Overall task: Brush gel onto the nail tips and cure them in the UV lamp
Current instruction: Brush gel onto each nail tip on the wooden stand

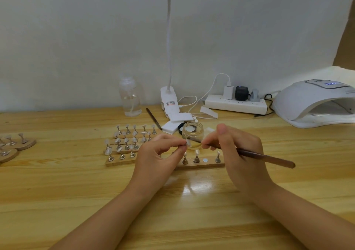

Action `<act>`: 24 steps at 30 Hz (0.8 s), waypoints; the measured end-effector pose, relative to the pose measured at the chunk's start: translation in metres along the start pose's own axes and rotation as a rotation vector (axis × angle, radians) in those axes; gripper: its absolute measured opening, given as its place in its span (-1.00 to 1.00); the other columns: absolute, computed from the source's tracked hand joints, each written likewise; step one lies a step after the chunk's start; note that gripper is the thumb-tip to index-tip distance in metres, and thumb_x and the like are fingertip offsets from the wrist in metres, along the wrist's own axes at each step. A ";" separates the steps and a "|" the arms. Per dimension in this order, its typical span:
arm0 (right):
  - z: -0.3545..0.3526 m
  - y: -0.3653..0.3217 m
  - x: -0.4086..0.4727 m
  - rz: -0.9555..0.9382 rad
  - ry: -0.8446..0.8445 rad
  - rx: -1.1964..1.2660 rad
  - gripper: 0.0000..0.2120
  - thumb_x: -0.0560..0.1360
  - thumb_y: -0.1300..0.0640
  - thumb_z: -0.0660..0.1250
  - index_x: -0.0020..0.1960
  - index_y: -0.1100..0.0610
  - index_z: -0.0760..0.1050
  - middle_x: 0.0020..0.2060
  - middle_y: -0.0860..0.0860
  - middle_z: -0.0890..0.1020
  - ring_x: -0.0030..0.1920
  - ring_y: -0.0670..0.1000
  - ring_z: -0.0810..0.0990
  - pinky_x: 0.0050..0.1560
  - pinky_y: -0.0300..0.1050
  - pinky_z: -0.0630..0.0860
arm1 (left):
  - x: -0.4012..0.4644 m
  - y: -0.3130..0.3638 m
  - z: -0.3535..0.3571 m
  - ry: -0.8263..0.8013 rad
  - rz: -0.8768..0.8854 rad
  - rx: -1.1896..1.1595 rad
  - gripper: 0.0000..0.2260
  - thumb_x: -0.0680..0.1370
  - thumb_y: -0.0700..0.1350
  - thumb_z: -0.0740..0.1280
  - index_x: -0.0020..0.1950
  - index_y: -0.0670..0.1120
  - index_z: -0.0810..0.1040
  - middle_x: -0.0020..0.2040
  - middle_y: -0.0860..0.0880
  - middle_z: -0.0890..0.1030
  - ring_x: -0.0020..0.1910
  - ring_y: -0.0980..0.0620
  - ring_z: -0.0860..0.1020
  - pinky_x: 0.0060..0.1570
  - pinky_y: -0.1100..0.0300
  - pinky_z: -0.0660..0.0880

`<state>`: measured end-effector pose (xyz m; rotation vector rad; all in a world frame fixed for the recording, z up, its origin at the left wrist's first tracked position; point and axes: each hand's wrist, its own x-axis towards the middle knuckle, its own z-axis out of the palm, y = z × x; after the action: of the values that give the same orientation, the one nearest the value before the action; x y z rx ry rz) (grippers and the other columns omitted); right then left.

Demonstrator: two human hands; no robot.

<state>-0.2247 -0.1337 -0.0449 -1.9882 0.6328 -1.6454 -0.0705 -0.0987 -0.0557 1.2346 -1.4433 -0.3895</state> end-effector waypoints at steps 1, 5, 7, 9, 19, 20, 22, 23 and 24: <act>0.000 0.000 -0.001 0.025 -0.001 0.024 -0.63 0.51 -0.02 0.08 -0.33 0.04 0.55 -0.45 -0.08 0.60 -0.38 -0.14 0.59 -0.31 -0.31 0.50 | 0.000 0.000 0.000 0.003 -0.001 -0.001 -0.74 0.39 -0.26 0.43 -0.19 0.15 0.62 -0.21 0.12 0.63 -0.15 0.25 0.56 -0.10 0.35 0.48; -0.001 0.001 0.000 0.011 0.018 0.038 -0.60 0.51 -0.01 0.07 -0.36 0.07 0.55 -0.48 -0.07 0.58 -0.42 -0.13 0.58 -0.34 -0.29 0.50 | 0.000 0.001 0.000 0.009 -0.010 -0.002 -0.72 0.39 -0.26 0.43 -0.21 0.17 0.61 -0.23 0.14 0.62 -0.15 0.25 0.55 -0.10 0.32 0.49; 0.000 0.001 0.001 0.000 -0.003 -0.001 -0.61 0.52 0.01 0.07 -0.31 0.10 0.56 -0.43 -0.07 0.60 -0.36 -0.15 0.59 -0.29 -0.33 0.50 | 0.000 0.000 0.000 0.005 -0.010 0.006 -0.73 0.39 -0.26 0.43 -0.20 0.16 0.61 -0.23 0.14 0.62 -0.15 0.25 0.55 -0.10 0.31 0.49; 0.000 0.001 0.000 0.051 -0.013 0.050 -0.60 0.51 -0.03 0.08 -0.34 0.09 0.56 -0.47 -0.06 0.59 -0.41 -0.15 0.58 -0.33 -0.35 0.48 | 0.000 0.001 0.000 0.003 -0.010 0.009 -0.72 0.39 -0.26 0.43 -0.20 0.17 0.61 -0.23 0.15 0.61 -0.15 0.26 0.55 -0.09 0.30 0.49; 0.000 -0.001 0.000 0.028 -0.017 0.049 -0.57 0.51 0.00 0.09 -0.37 0.15 0.56 -0.50 -0.02 0.58 -0.45 -0.14 0.57 -0.38 -0.28 0.50 | 0.000 0.003 0.000 0.004 -0.024 0.005 -0.73 0.39 -0.25 0.43 -0.21 0.17 0.61 -0.23 0.15 0.61 -0.15 0.25 0.55 -0.08 0.21 0.52; 0.000 -0.001 0.001 0.006 -0.003 0.028 -0.58 0.52 0.01 0.09 -0.35 0.16 0.57 -0.48 -0.03 0.59 -0.42 -0.14 0.58 -0.36 -0.27 0.51 | 0.000 0.003 0.000 0.002 -0.023 0.006 -0.73 0.39 -0.24 0.43 -0.20 0.17 0.61 -0.22 0.15 0.61 -0.15 0.25 0.55 -0.07 0.20 0.52; 0.001 -0.001 0.002 -0.021 0.000 -0.040 -0.59 0.52 0.03 0.09 -0.32 0.17 0.59 -0.44 -0.04 0.61 -0.36 -0.13 0.60 -0.29 -0.23 0.54 | 0.000 0.002 0.000 -0.001 -0.022 0.007 -0.74 0.39 -0.24 0.43 -0.20 0.17 0.61 -0.21 0.14 0.61 -0.15 0.25 0.55 -0.07 0.19 0.52; 0.000 -0.001 0.002 -0.005 -0.004 -0.046 -0.59 0.52 0.02 0.10 -0.34 0.16 0.59 -0.45 -0.05 0.61 -0.38 -0.14 0.60 -0.30 -0.22 0.54 | 0.000 0.002 0.000 -0.001 -0.023 0.007 -0.74 0.39 -0.24 0.43 -0.20 0.17 0.61 -0.22 0.14 0.61 -0.15 0.25 0.55 -0.07 0.19 0.52; 0.000 -0.001 0.001 0.027 -0.002 -0.025 -0.59 0.50 0.00 0.11 -0.37 0.13 0.58 -0.50 -0.04 0.60 -0.42 -0.14 0.59 -0.35 -0.23 0.54 | 0.000 0.002 0.000 -0.001 -0.024 0.008 -0.73 0.39 -0.24 0.43 -0.20 0.17 0.61 -0.22 0.15 0.61 -0.15 0.26 0.55 -0.08 0.19 0.52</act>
<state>-0.2243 -0.1334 -0.0432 -1.9903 0.6788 -1.6269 -0.0717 -0.0978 -0.0542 1.2589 -1.4327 -0.4011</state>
